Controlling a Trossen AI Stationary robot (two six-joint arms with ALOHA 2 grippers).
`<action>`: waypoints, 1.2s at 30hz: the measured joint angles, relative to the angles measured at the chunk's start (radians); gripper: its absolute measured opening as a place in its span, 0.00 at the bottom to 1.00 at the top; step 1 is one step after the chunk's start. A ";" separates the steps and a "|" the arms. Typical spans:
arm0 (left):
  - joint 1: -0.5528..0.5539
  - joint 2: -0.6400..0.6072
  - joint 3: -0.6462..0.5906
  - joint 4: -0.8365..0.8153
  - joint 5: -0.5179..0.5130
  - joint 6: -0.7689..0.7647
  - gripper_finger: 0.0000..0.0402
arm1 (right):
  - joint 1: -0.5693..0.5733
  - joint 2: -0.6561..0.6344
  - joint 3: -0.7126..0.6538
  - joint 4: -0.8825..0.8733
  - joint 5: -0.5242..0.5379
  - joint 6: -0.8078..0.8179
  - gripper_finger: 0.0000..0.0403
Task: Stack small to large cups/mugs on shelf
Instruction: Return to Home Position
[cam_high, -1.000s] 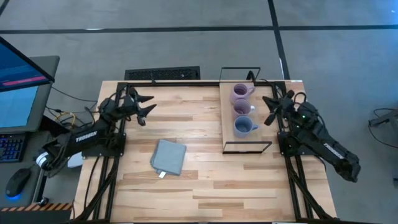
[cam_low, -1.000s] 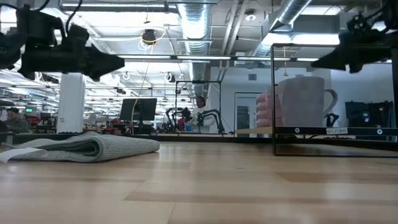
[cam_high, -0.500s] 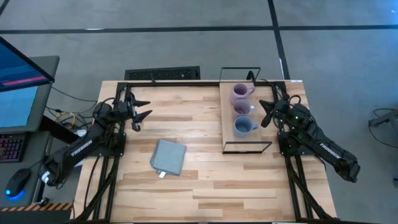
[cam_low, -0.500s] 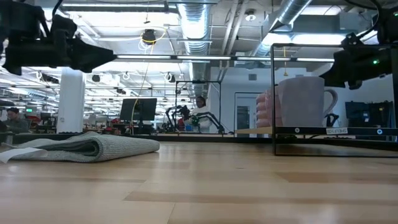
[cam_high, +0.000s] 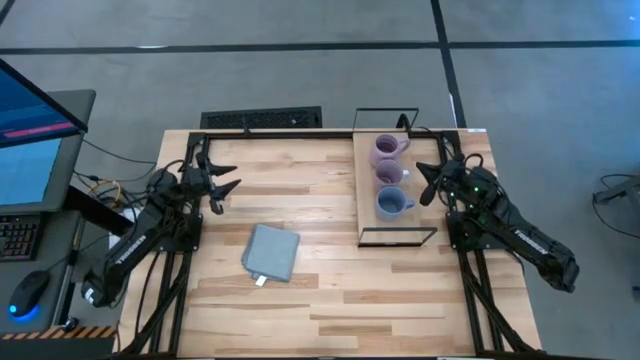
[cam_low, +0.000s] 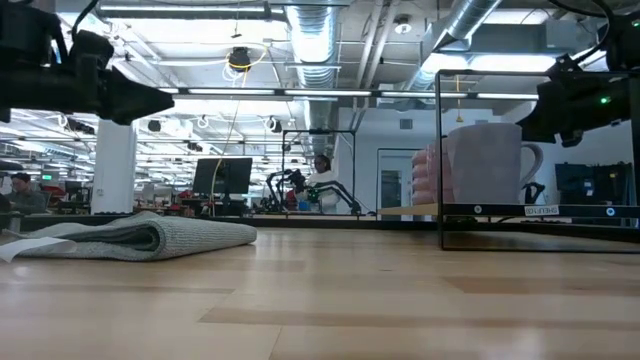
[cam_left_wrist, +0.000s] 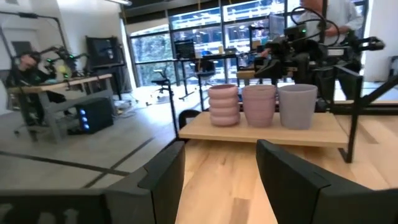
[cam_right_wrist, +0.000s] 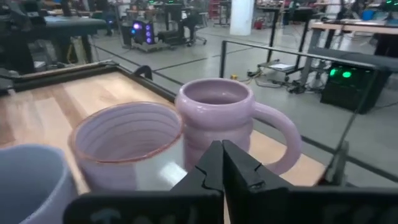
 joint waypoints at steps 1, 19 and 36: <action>-0.002 -0.002 0.000 0.000 0.008 -0.004 0.47 | 0.009 0.000 0.000 -0.003 0.000 0.004 0.05; -0.025 -0.001 -0.002 -0.002 0.021 -0.032 0.47 | 0.163 0.000 0.000 0.047 0.126 -0.012 0.06; -0.025 -0.001 -0.002 -0.002 0.023 -0.114 0.47 | 0.163 0.000 -0.081 0.277 0.138 -0.066 0.06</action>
